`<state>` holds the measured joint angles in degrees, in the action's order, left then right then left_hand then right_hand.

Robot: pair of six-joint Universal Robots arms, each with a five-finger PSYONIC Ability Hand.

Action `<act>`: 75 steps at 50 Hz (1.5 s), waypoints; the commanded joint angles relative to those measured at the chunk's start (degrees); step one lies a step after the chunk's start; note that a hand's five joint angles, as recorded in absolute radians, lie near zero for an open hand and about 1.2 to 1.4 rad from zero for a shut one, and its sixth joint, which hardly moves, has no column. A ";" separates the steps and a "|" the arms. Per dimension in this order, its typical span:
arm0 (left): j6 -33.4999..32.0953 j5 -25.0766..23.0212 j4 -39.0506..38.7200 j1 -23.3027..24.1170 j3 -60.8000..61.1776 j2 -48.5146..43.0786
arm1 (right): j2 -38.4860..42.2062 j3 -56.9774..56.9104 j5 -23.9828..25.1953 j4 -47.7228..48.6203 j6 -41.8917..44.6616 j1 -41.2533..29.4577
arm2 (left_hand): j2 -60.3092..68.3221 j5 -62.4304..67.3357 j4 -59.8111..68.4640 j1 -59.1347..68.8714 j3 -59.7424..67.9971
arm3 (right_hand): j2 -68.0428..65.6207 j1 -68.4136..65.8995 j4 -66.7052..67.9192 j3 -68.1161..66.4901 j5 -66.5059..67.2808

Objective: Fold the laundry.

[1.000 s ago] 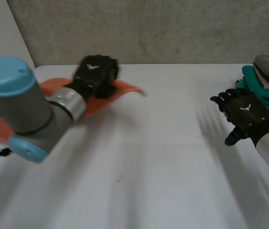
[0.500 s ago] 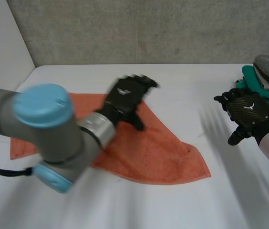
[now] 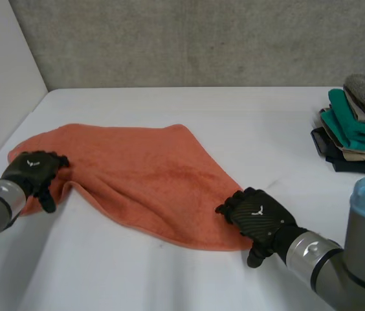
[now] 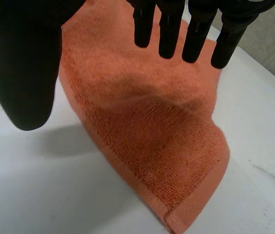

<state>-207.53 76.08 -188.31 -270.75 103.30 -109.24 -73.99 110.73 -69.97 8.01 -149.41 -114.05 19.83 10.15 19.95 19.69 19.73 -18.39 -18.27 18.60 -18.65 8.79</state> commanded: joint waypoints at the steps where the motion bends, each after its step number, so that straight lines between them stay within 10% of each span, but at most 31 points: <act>1: 0.81 -4.88 0.22 -0.92 2.25 -0.01 | 3.85 0.10 0.01 5.25 3.16 0.58 | 7.36 7.04 7.24 7.50 7.45 | -9.00 -9.12 8.79 -8.74 8.60; 38: 2.66 -6.38 -8.83 4.79 2.95 -2.38 | 10.80 -3.59 -1.83 16.07 8.08 1.02 | 9.90 9.58 9.78 10.04 9.99 | -38.95 -39.07 38.74 -38.69 38.55; 44: 2.57 -6.29 -10.23 5.14 2.87 -3.35 | 11.49 -5.08 -1.92 16.16 8.08 1.02 | 9.39 9.07 9.28 9.53 9.49 | -61.50 -61.63 61.30 -61.25 61.10; 75: 1.69 0.56 -14.01 0.75 1.99 -5.54 | 8.33 -5.96 -4.65 12.56 7.47 4.89 | 18.64 18.32 18.53 18.79 18.74 | -61.61 -61.73 61.40 -61.35 61.21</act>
<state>-205.79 76.80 -202.37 -268.83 105.60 -113.91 -65.75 104.91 -74.70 22.16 -142.12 -108.99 32.76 22.67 32.91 32.88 32.69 -66.84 -62.73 68.46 -67.79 55.83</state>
